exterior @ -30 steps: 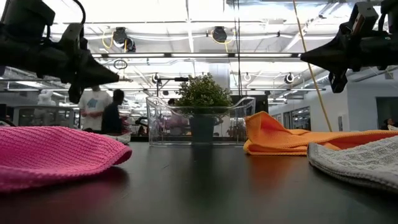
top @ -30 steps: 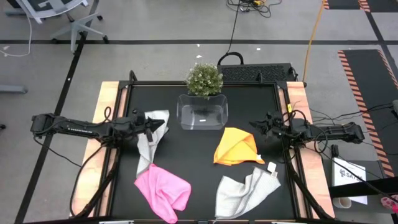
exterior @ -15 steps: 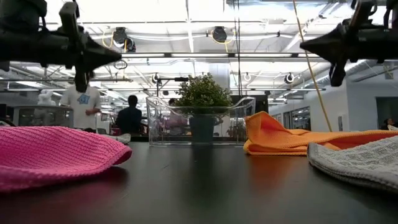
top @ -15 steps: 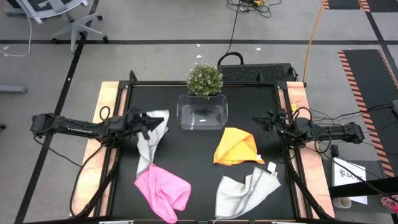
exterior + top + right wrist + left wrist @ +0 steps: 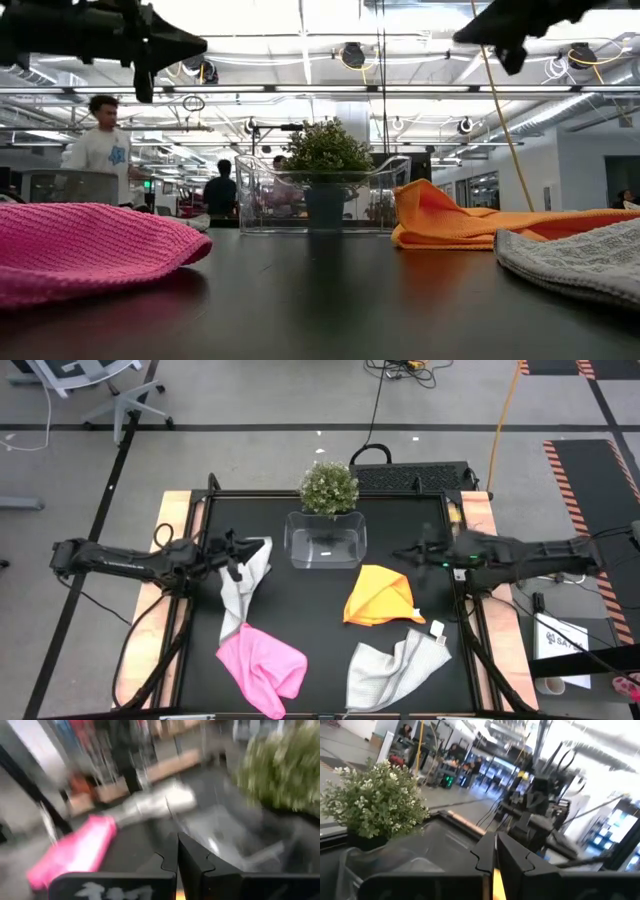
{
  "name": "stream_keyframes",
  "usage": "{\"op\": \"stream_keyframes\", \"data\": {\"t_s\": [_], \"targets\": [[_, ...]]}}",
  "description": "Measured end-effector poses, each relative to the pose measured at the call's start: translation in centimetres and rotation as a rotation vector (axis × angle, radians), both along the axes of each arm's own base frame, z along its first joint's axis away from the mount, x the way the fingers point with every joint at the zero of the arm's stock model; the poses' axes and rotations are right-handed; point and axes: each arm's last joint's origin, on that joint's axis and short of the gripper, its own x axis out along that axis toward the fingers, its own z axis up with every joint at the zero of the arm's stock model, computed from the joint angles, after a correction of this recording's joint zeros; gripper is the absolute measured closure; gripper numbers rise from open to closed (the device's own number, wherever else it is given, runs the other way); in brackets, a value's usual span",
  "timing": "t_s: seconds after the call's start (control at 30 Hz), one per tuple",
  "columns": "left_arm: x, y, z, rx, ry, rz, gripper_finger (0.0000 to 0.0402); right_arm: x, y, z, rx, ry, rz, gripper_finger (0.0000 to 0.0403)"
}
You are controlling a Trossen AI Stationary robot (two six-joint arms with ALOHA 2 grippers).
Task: Fold microfiber towels
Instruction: Fold the orange microfiber towel on the table
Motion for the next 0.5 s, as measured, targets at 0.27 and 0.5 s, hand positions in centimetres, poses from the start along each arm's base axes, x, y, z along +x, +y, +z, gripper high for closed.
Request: {"op": "stream_keyframes", "data": {"t_s": [0.27, 0.5], "targets": [[0.3, 0.0, 1.9, 0.007, 0.154, -0.001, 0.0381, 3.9, 0.2, -0.1, -0.044, 0.591, 0.023, 0.0403], [0.3, 0.0, 1.9, 0.006, 0.178, -0.001, 0.0381, 4.3, 0.3, -2.2, -0.007, 0.885, 0.021, 0.0403]]}}
